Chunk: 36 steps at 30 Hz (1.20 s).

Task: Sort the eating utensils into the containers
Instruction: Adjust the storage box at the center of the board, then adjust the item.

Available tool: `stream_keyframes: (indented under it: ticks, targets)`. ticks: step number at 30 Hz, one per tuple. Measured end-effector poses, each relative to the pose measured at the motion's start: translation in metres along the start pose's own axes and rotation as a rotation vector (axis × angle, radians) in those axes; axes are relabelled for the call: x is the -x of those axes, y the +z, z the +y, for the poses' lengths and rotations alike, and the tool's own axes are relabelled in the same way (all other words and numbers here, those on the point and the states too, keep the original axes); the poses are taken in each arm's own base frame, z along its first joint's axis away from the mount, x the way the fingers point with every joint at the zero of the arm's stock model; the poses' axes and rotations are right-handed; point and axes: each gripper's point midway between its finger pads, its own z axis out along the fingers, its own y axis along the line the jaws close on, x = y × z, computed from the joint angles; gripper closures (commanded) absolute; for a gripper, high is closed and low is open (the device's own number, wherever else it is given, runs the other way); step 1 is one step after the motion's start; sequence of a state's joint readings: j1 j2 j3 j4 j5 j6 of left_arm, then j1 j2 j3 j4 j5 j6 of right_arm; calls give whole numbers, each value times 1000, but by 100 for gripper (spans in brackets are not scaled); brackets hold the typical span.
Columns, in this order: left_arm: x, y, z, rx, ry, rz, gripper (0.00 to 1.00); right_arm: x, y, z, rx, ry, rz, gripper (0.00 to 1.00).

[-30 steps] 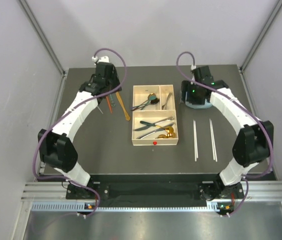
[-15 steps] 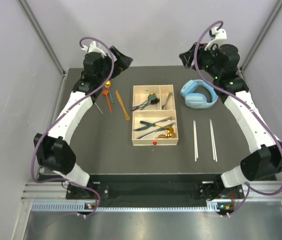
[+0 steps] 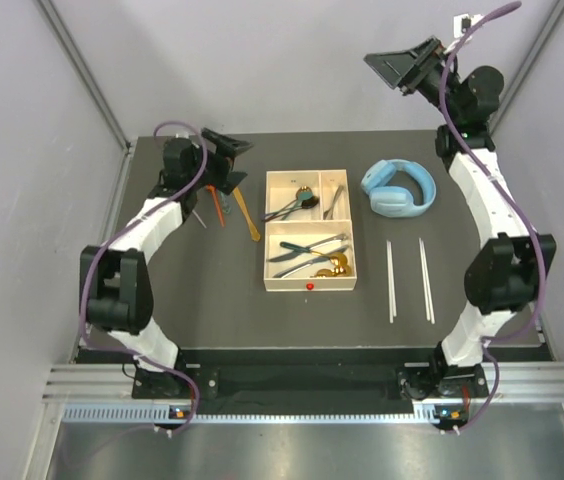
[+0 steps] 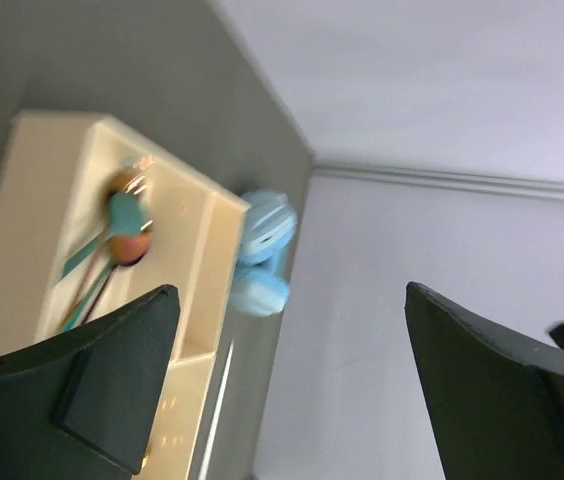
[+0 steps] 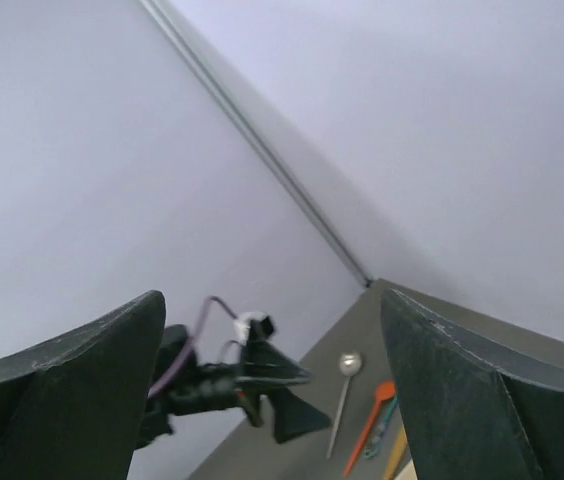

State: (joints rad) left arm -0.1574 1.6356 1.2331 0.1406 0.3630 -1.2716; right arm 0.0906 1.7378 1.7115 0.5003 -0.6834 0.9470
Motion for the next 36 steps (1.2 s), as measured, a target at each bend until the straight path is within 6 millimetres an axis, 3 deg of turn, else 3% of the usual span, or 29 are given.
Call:
stream_keyframes:
  ticks: [3, 5, 7, 8, 12, 14, 16, 19, 23, 26, 28, 32, 36]
  targets:
    - [-2, 17, 41, 89, -84, 60, 1, -4, 10, 2, 53, 41, 35, 6]
    - [-7, 32, 46, 161, -23, 104, 1, -6, 11, 2, 45, 40, 56, 7]
    - [-9, 46, 25, 170, 114, 122, 1, -6, 12, 2, 23, 13, 73, 7]
    - [-10, 49, 9, 160, 190, 117, 1, -4, 13, 0, -3, -7, 78, 2]
    - [-3, 49, -53, 143, 520, -19, 1, -2, 14, -15, -161, -94, 108, 0]
    - [0, 45, -70, 172, 667, -98, 1, -7, 12, -25, -241, -132, 135, 0]
    - [1, 43, -73, 230, 779, -144, 1, -23, 6, -37, -317, -152, 191, 0]
    - [6, 46, -53, 324, 894, -153, 1, -54, -4, -56, -394, -140, 288, 0]
    - [8, 60, 1, 469, 1019, -85, 1, -103, -10, -74, -461, -109, 420, 0]
    - [-6, 65, 48, 554, 1106, 23, 2, -137, -15, -82, -501, -90, 514, 0]
    - [-18, 63, 68, 584, 1157, 90, 3, -154, -23, -88, -536, -76, 558, 0]
    - [-41, 61, 85, 591, 1266, 189, 2, -186, -49, -104, -615, -44, 643, 0]
    - [-54, 63, 82, 559, 1325, 225, 5, -212, -81, -119, -699, -12, 715, 0]
